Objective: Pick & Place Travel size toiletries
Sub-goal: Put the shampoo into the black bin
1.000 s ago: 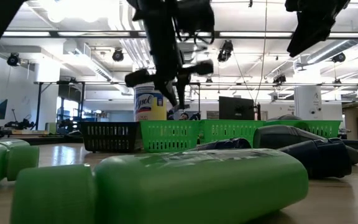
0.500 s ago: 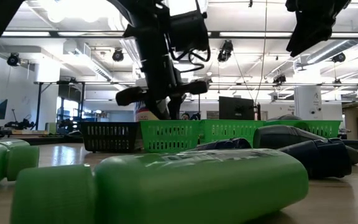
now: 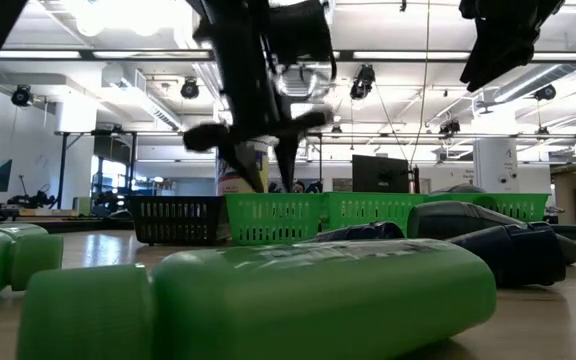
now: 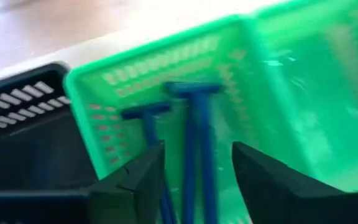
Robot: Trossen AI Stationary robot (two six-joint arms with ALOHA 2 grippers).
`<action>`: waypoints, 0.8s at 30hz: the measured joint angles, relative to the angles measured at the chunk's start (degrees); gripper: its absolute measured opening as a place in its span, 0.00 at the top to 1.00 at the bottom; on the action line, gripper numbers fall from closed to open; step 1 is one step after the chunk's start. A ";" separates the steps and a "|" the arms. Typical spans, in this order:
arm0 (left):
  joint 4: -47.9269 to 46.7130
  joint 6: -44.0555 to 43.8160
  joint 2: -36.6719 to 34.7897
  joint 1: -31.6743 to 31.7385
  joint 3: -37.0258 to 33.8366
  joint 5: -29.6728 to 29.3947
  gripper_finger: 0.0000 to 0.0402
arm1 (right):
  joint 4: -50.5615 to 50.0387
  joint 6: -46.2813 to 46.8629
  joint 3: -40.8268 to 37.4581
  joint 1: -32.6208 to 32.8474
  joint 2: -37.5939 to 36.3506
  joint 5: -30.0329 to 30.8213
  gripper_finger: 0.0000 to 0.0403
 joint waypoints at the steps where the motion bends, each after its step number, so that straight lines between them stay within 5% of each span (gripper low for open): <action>1: -0.03 2.51 -1.07 -0.44 0.32 1.24 0.50 | 0.00 -0.01 0.00 0.01 0.00 0.00 0.27; 4: -3.59 3.30 -5.05 -2.19 0.85 3.99 0.47 | 0.00 -0.02 0.00 0.02 0.01 0.00 0.27; 13: -30.48 -28.66 -11.93 -13.94 -1.97 13.82 0.49 | 0.14 0.06 0.00 0.00 0.07 0.11 0.30; 24: -20.27 -63.21 -12.30 -29.36 -13.10 17.10 0.49 | 3.59 -0.30 0.00 0.00 0.11 0.13 0.36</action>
